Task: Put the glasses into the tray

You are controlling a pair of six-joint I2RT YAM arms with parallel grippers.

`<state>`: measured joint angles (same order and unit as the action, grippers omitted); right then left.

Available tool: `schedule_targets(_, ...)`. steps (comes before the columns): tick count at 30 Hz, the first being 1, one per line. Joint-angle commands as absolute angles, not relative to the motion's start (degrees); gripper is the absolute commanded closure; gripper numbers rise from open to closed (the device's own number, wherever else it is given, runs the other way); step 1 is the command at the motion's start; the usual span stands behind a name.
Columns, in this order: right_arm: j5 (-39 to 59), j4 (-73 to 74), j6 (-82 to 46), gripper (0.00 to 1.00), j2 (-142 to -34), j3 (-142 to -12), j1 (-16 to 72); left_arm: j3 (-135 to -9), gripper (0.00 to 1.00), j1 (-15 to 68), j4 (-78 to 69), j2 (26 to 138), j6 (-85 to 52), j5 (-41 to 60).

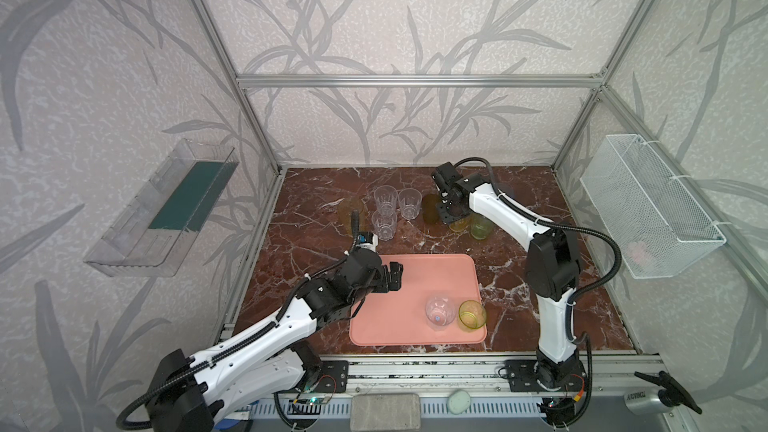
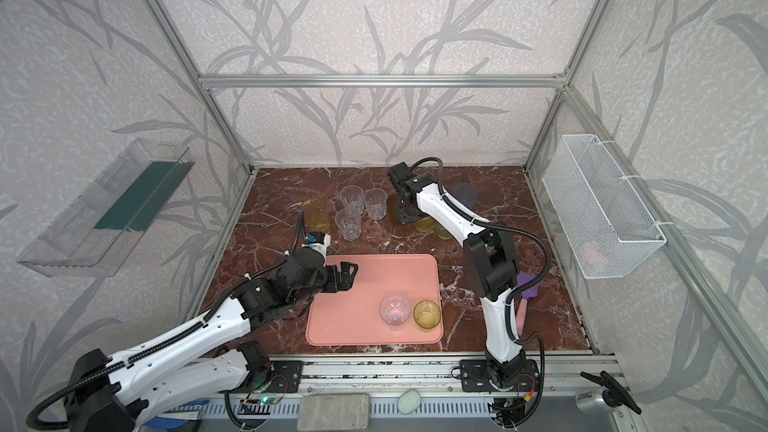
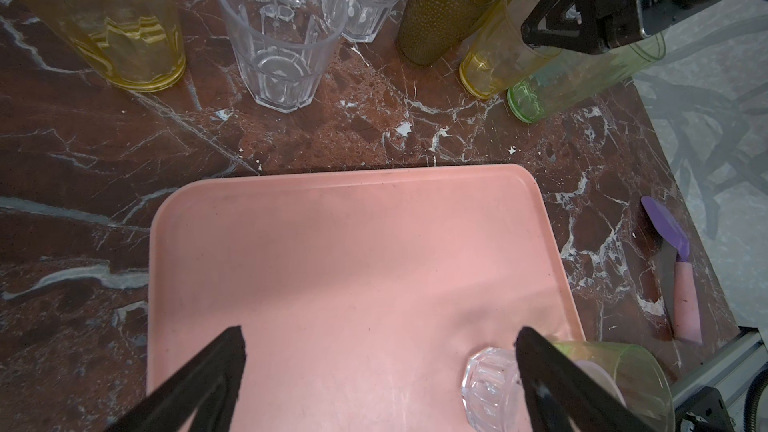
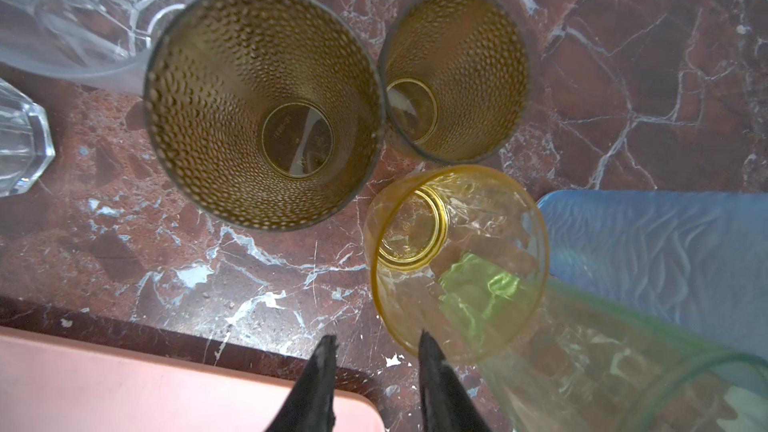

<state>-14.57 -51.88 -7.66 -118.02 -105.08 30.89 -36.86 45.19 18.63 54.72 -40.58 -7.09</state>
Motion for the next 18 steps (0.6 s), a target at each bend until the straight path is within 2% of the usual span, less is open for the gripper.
schedule_targets(1,-15.13,-53.87,-6.56,0.64,-119.60,-107.57,30.47,-36.12,0.01,44.82,18.03,54.67,-40.96,-7.13)
schedule_targets(14,-13.10,-54.23,-6.44,0.64,-123.03,-109.60,30.06,-35.51,0.01,44.85,18.13,53.63,-41.13,-7.94)
schedule_targets(18,-12.78,-54.21,-6.36,0.68,-123.66,-109.71,29.96,-35.51,0.01,44.87,18.06,53.78,-41.13,-7.98)
